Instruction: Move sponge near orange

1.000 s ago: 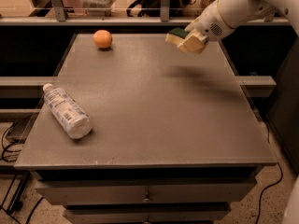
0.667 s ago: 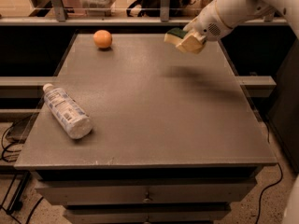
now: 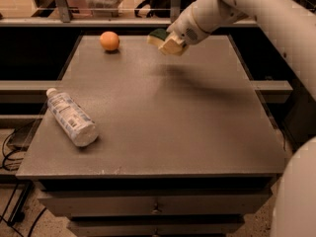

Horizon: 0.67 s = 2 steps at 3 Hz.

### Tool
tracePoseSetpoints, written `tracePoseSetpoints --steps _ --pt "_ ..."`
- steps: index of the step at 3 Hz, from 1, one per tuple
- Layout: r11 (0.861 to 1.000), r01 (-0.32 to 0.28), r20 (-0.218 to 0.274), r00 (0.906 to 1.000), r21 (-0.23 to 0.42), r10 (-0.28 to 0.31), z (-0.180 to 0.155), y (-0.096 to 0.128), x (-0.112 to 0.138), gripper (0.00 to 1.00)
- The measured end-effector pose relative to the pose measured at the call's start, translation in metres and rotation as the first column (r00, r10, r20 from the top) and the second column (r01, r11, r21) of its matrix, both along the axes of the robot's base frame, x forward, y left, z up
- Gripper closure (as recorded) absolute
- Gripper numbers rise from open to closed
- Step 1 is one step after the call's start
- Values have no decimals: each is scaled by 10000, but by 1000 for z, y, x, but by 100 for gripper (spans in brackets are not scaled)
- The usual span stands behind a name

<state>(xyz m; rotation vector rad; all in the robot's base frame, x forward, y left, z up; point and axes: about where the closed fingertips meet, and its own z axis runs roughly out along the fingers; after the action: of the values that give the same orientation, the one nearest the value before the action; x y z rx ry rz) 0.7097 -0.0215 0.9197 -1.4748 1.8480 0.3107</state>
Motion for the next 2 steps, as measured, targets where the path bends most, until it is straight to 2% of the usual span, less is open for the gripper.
tracePoseSetpoints --steps 1,2 --pt "9993 -301 421 9987 218 292 -6 44 25 100" --pt "9957 -721 551 9961 581 689 -12 83 43 100"
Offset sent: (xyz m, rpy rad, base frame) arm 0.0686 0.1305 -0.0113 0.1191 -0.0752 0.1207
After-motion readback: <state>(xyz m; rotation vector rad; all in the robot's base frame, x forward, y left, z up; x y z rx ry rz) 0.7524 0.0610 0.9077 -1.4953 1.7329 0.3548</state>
